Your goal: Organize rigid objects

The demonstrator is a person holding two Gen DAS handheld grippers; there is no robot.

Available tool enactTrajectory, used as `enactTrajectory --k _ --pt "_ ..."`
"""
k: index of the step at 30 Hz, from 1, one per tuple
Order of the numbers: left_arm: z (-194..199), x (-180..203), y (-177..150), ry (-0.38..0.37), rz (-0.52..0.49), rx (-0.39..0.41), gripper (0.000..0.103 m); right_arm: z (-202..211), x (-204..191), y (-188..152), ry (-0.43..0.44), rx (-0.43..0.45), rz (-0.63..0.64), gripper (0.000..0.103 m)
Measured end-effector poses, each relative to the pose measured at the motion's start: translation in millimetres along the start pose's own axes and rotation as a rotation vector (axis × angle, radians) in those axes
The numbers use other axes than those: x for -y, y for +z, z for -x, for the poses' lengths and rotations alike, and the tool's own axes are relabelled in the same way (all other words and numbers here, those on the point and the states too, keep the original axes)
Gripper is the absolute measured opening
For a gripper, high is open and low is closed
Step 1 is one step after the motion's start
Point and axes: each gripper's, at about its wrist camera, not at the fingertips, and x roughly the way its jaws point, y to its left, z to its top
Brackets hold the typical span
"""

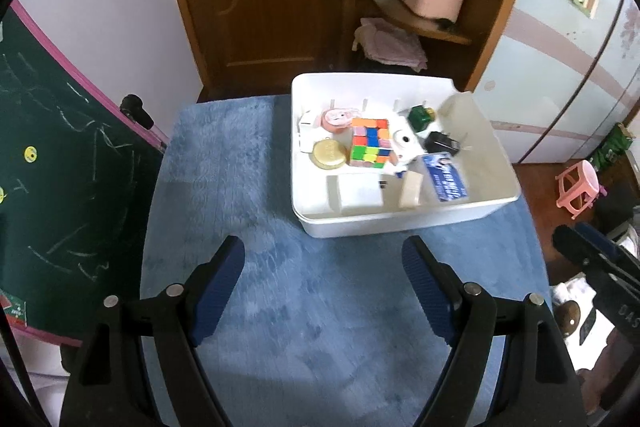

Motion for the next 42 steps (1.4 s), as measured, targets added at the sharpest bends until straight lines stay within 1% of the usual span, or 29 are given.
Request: enactTrajectory --k 3,5,9,13,18,20,22,25,29,30,31,32,35,37,42 --pt "18.6 6.5 -5.9 -0.009 -0.004 0.012 0.083 17.1 -3.2 -4.1 -0.011 -0.001 -0.006 0.062" --pt "31.3 11.1 -10.4 -0.012 -0.013 0.023 0.083 25.8 -3.4 -7.6 -0.013 -0.018 -0.024 0.062" --pt "54.2 20.1 -19.4 -0.008 -0.023 0.048 0.083 43.2 -2.5 -18.8 0.005 -0.043 -0.052 0.062" --pt "72.9 25.0 -26.7 -0.015 -0.020 0.066 0.083 62.5 -8.4 -28.5 0.017 -0.047 -0.041 0.062" --pt "94.6 32.0 -35.7 -0.020 -0.018 0.082 0.083 91.8 -21.1 -35.0 0.014 -0.007 0.017 0.062" --pt "102.8 34.1 -39.0 -0.032 -0.013 0.085 0.083 100.6 -24.6 -36.5 0.004 0.005 0.035 0.068" --pt "111.0 36.8 -42.8 -0.036 -0.012 0.092 0.084 110.3 -27.6 -37.6 -0.014 0.019 0.047 0.069" --pt "122.9 40.5 -48.8 -0.039 -0.007 0.104 0.084 123.3 -30.8 -39.9 -0.017 0.035 0.061 0.069" --pt "136.3 42.7 -54.9 -0.024 0.000 0.121 0.084 137.7 -34.6 -44.9 -0.022 0.043 0.081 0.070" --pt "139.5 43.3 -56.7 -0.021 0.001 0.123 0.084 141.9 -35.9 -46.8 -0.030 0.044 0.086 0.072" --pt "141.5 43.6 -58.5 -0.020 0.003 0.123 0.084 143.9 -36.7 -47.7 -0.035 0.045 0.088 0.077" --pt "143.3 44.3 -60.3 -0.017 0.004 0.122 0.084 146.7 -36.8 -49.0 -0.038 0.048 0.089 0.079" --pt "148.6 46.4 -65.7 -0.014 0.005 0.115 0.084 153.6 -39.4 -53.4 -0.031 0.046 0.100 0.079" --pt "151.7 47.4 -68.6 0.004 0.006 0.116 0.084 158.2 -42.4 -56.4 -0.036 0.049 0.117 0.079" --pt "156.9 46.1 -74.1 0.018 0.029 0.109 0.084 166.9 -47.3 -61.8 -0.043 0.058 0.147 0.079"
